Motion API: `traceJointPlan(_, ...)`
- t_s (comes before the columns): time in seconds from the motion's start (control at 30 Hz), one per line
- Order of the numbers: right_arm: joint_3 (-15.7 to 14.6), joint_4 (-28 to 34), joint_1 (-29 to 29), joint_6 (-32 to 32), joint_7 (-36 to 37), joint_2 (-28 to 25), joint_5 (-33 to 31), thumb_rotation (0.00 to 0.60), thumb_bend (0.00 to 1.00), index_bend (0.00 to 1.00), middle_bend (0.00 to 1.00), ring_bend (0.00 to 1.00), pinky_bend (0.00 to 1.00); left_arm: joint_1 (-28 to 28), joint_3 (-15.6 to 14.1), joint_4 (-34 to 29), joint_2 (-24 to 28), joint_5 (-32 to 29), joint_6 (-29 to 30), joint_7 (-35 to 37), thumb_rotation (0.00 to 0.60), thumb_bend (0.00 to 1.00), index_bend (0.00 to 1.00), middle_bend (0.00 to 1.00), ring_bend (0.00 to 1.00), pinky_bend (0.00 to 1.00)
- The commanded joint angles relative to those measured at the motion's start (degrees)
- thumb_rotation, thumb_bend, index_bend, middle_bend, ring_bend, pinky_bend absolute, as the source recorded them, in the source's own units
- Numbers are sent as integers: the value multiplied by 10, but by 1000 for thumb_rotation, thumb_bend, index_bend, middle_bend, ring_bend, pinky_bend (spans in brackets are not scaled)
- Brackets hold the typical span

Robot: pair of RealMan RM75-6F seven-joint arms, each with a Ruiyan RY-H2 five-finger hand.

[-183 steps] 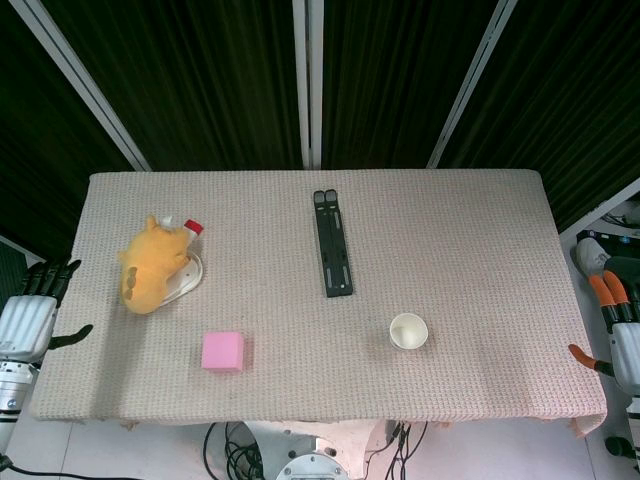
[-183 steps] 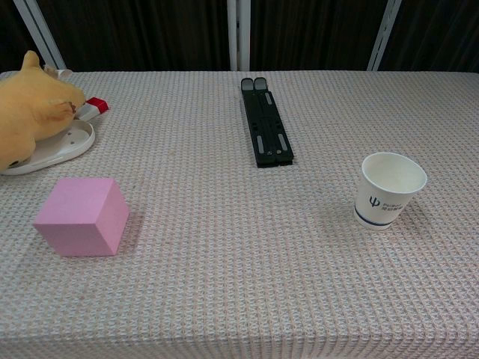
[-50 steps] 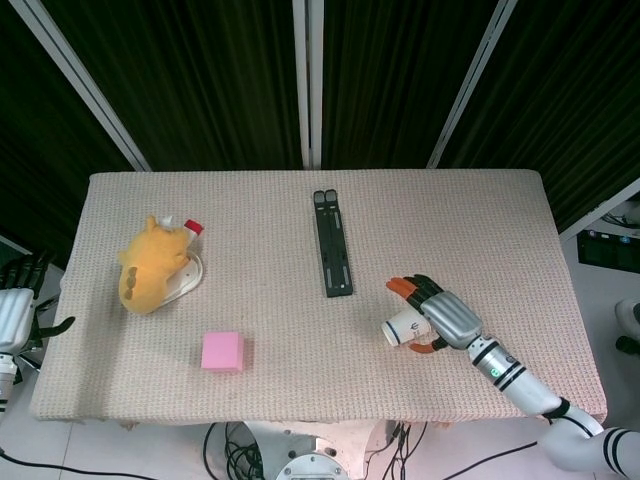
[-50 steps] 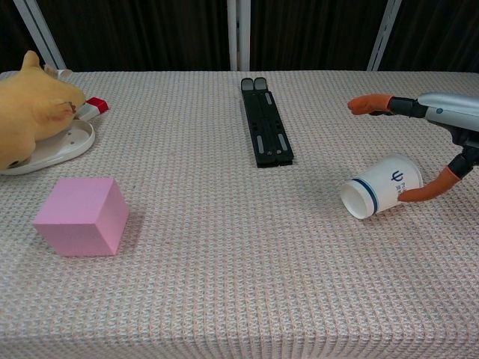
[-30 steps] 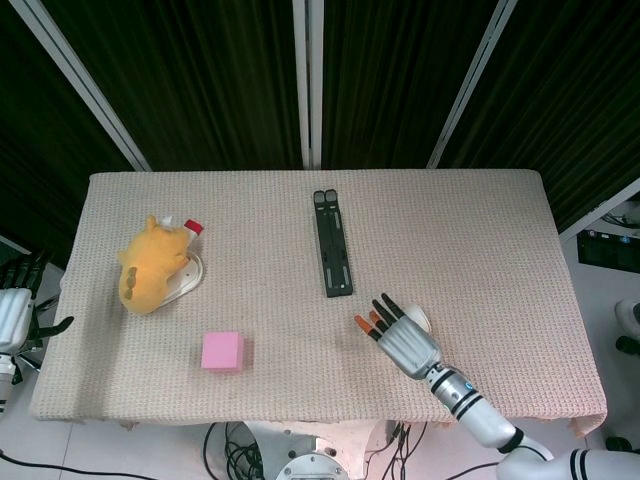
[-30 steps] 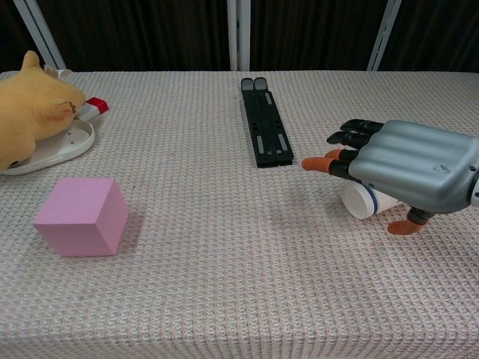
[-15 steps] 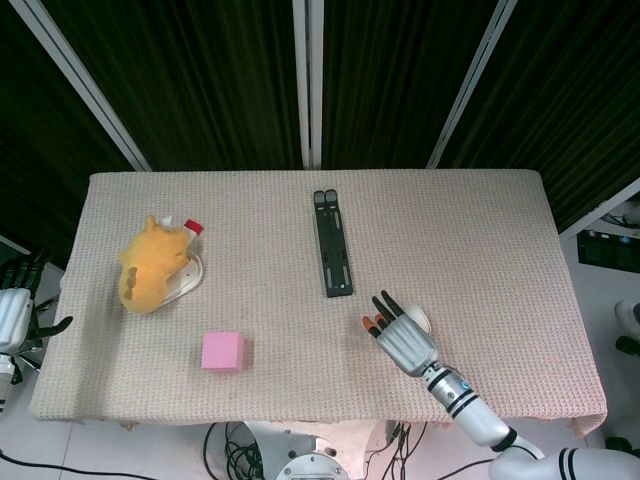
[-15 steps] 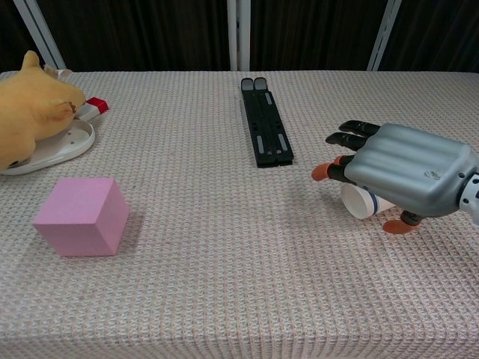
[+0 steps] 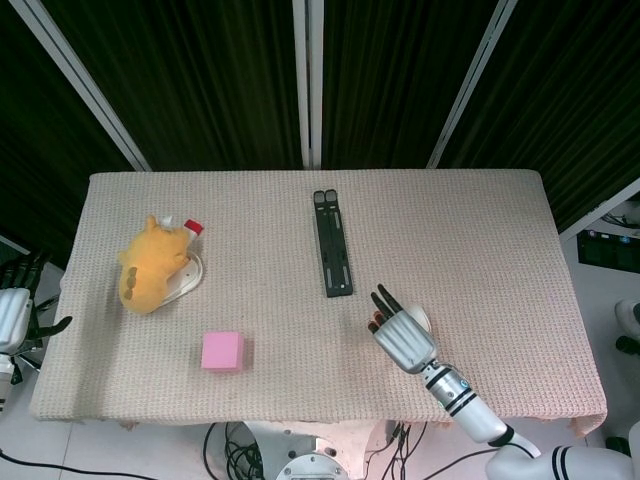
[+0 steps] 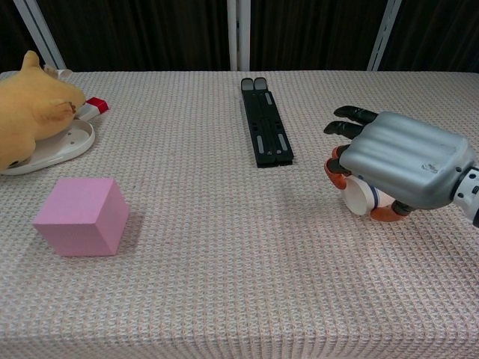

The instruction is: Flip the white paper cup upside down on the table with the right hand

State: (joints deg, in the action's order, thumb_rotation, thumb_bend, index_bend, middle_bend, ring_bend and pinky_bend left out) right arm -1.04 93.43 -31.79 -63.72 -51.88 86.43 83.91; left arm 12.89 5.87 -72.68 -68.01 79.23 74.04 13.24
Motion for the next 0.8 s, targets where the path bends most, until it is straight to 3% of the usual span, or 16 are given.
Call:
traceJointPlan(0.03, 19, 7, 5, -43, 132, -18, 42, 600, 146, 473, 549, 102, 0, 0, 0, -1, 0, 0, 1, 0, 600, 153, 0, 0, 0, 0)
traceJointPlan(0.27, 49, -92, 38, -155, 597, 15, 75, 600, 176, 474, 549, 102, 0, 0, -2, 1, 0, 5, 3, 0, 600, 153, 0, 0, 0, 0)
traceJointPlan(0.4, 52, -157, 50, -159, 838, 37, 56, 600, 176, 474, 549, 102, 0, 1, -2, 2, -2, 8, 5, -3, 600, 153, 0, 0, 0, 0)
traceJointPlan(0.53, 50, -198, 49, -129, 965, 42, 42, 600, 177, 474, 549, 102, 0, 0, -2, 4, -4, 9, 8, -4, 600, 154, 0, 0, 0, 0)
traceJointPlan(0.8, 27, -308, 44, -103, 1041, 82, 63, 600, 176, 475, 547, 102, 0, 3, -3, 12, -9, 10, 4, -6, 600, 154, 0, 0, 0, 0)
